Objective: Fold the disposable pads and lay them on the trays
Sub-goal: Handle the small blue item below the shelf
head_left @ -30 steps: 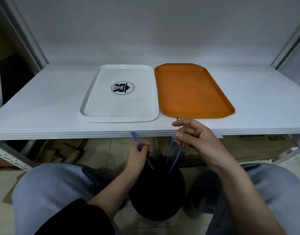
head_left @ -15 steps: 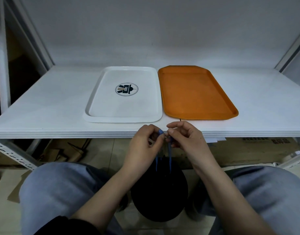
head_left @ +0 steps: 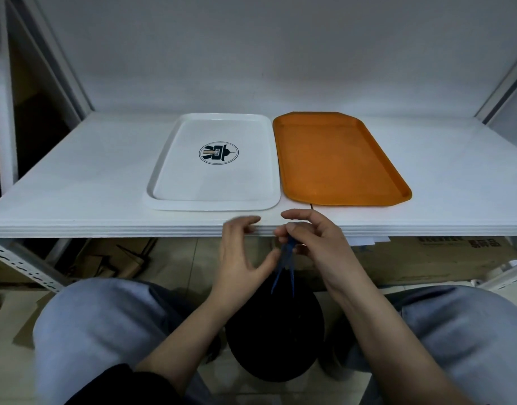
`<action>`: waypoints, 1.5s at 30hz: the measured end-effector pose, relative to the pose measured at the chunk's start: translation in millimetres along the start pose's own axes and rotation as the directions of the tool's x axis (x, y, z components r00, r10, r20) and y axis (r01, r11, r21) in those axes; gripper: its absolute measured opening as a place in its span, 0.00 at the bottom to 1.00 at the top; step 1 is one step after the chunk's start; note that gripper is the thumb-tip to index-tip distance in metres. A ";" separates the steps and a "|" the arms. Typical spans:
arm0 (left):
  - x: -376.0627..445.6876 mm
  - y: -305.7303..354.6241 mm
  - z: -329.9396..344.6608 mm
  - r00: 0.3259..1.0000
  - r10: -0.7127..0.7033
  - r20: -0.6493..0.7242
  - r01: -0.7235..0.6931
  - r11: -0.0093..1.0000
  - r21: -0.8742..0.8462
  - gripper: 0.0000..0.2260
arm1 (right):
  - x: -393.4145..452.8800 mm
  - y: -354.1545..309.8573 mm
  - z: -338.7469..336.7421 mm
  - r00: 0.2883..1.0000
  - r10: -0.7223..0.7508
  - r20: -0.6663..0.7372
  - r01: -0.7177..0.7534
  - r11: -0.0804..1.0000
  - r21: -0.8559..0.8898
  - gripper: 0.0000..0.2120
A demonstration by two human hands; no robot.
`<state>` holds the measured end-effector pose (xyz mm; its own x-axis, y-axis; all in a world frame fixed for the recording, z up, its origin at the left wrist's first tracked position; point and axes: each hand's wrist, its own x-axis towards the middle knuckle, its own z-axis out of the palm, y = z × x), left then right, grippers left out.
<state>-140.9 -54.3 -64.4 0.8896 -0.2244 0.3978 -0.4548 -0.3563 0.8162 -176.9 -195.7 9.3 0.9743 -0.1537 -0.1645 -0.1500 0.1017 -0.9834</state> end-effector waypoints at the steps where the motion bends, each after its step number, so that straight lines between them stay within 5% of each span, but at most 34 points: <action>1: -5.8 -14.0 5.4 0.989 -0.086 0.123 0.090 0.996 -0.027 0.29 | -0.8 -0.8 -1.0 1.000 -0.007 0.008 0.008 1.000 -0.028 0.08; 4: -25.3 -49.9 32.7 0.827 -0.215 0.519 0.250 0.968 0.002 0.34 | -5.6 -4.5 0.1 0.994 -0.014 0.112 0.023 0.996 -0.087 0.08; 6: -35.9 -62.7 55.8 0.771 -0.256 0.584 0.260 0.962 0.079 0.23 | -8.2 -5.6 1.9 0.983 -0.015 0.181 0.034 0.994 -0.101 0.08; 8: -40.0 -60.4 70.3 0.796 -0.327 0.510 0.371 0.929 0.016 0.08 | -9.5 -5.7 2.8 0.980 -0.035 0.195 0.056 0.993 -0.105 0.09; 14: -40.8 -49.1 81.2 0.783 -0.477 0.398 0.517 0.856 0.010 0.19 | -7.3 -5.6 -6.1 0.990 -0.137 0.032 0.138 0.990 -0.038 0.08; 21: -45.3 -55.6 79.7 0.805 -0.461 0.373 0.519 0.852 -0.069 0.13 | -3.6 -0.7 -10.0 0.963 -0.222 -0.151 0.233 0.971 0.059 0.08; 25: -45.7 -56.3 66.9 0.826 -0.349 0.441 0.468 0.863 -0.192 0.02 | 1.7 -4.6 -18.7 0.963 -0.211 -0.169 0.216 0.976 0.012 0.08; 33: -42.8 -51.5 48.5 0.869 -0.316 0.381 0.395 0.906 -0.149 0.09 | 2.6 -5.5 -26.0 0.954 -0.239 -0.183 0.243 0.970 -0.002 0.09; 39: -37.9 -48.4 46.7 0.952 -0.067 0.298 0.049 0.996 0.069 0.02 | 5.7 -3.0 -39.1 0.956 -0.268 -0.123 0.256 0.961 -0.102 0.08; 45: -35.1 -38.5 46.6 0.889 -0.338 0.310 0.420 0.871 -0.254 0.06 | 8.3 9.4 -44.5 0.959 -0.283 -0.028 0.262 0.917 -0.301 0.25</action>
<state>-156.5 -75.0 -129.3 0.9314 -0.3603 -0.0519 -0.0126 -0.1744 0.9846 -177.7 -239.8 -4.7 0.9719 -0.2033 0.1182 0.0668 -0.2430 -0.9677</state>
